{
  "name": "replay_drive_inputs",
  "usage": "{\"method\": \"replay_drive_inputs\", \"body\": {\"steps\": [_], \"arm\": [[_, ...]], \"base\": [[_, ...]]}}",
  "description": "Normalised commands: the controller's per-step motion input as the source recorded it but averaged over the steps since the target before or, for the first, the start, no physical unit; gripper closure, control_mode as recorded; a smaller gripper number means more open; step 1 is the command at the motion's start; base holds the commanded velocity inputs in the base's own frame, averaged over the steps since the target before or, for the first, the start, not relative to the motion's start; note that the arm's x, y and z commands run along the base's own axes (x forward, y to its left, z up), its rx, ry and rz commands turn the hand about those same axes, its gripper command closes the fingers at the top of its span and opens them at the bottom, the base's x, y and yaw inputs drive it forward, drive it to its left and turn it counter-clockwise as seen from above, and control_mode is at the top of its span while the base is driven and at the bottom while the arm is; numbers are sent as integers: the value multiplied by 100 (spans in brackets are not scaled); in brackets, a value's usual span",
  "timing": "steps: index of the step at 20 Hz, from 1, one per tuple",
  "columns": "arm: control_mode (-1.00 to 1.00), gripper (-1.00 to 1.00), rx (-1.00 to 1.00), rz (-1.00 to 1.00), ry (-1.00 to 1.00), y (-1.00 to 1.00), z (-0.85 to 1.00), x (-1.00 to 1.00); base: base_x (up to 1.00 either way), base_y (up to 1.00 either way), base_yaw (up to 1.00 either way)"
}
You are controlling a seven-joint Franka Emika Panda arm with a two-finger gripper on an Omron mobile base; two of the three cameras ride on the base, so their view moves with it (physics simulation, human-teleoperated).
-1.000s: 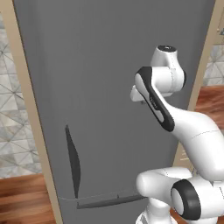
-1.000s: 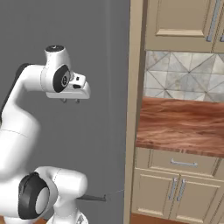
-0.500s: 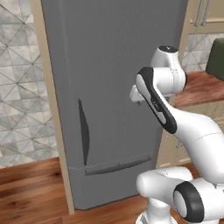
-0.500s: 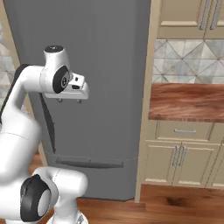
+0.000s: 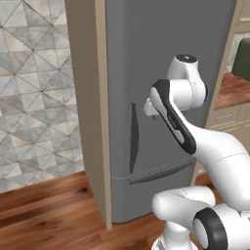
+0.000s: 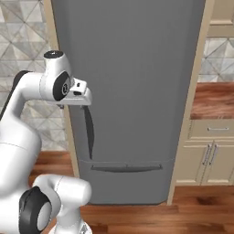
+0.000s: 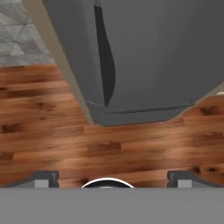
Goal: Open the fridge, grab two sodas, and place both sodas inside the bowl with ice on the dining counter.
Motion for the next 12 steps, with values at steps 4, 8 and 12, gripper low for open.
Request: {"method": "replay_drive_inputs", "body": {"steps": [4, 8, 12], "arm": [[100, -100, 0, 0, 0, 0, 0, 0], [100, -100, 0, 0, 0, 0, 0, 0], [100, -100, 0, 0, 0, 0, 0, 0]], "base": [[5, 53, -31], [19, 44, -31], [17, 70, -30]]}}
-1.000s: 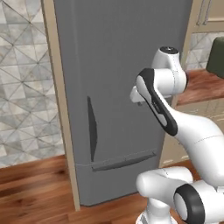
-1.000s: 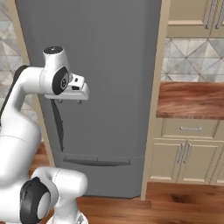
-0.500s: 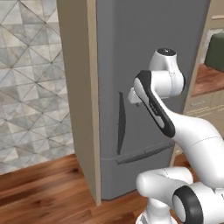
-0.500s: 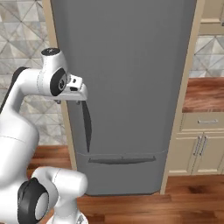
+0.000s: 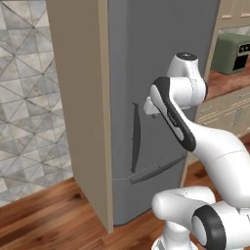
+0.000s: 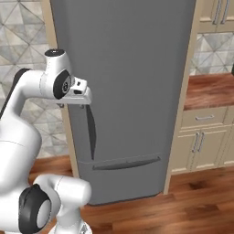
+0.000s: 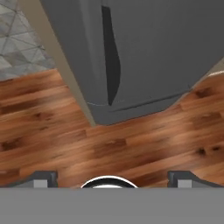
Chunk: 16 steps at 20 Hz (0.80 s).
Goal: Open the fridge, grab two sodas, and place both sodas inside the bowl with ice on the dining counter.
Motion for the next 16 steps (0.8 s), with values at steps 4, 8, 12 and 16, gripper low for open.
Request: {"method": "replay_drive_inputs", "body": {"steps": [4, 8, 12, 16], "arm": [[100, -100, 0, 0, 0, 0, 0, 0], [100, -100, 0, 0, 0, 0, 0, 0], [100, -100, 0, 0, 0, 0, 0, 0], [-100, -100, 5, 8, -9, -23, -66, -12]], "base": [[26, 67, -26], [29, 51, -19], [41, -2, -1], [0, -3, 0]]}}
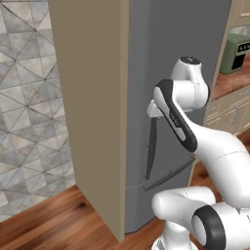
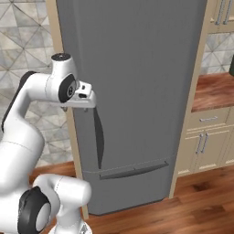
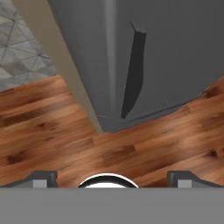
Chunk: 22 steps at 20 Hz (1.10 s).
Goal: Open the fridge, grab two sodas, and place both sodas inside the bowl with ice on the dining counter.
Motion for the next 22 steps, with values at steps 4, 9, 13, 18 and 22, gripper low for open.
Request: {"method": "replay_drive_inputs", "body": {"steps": [4, 9, 13, 18, 22], "arm": [[-100, -100, 14, 27, -26, -48, -98, -28], [-100, -100, 15, 32, -26, -53, -68, -9], [-100, -100, 10, 26, -18, -14, -50, 5], [-100, -100, 13, 20, -29, 0, -42, 8], [-100, -100, 15, 17, -36, -1, -19, 4]], "base": [[0, 0, 0], [0, 0, 0], [0, 0, 0], [0, 0, 0], [0, 0, 0]]}}
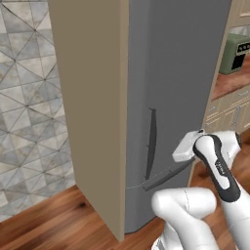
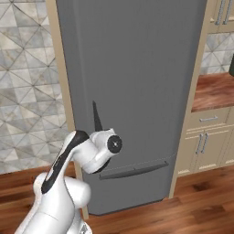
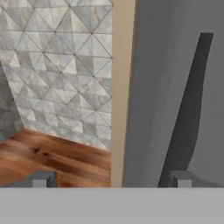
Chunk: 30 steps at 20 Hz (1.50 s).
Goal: Open the fridge, grab two sodas, and place both sodas inside the bowl with ice on the dining counter.
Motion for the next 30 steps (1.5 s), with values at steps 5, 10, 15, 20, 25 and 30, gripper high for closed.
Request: {"method": "replay_drive_inputs", "body": {"steps": [5, 10, 15, 20, 25, 30], "arm": [[-100, -100, 17, 5, -29, 1, -1, 5], [-100, -100, 19, -2, -14, 10, 0, 21], [-100, -100, 10, -7, -3, 2, -9, 24], [-100, -100, 1, -11, 0, 24, -16, 21], [-100, -100, 0, -13, 0, 44, -2, 15], [-100, -100, -4, -4, 0, 44, 0, 1]], "base": [[0, 0, 0], [0, 0, 0], [0, 0, 0], [0, 0, 0], [0, 0, 0], [0, 0, 0]]}}
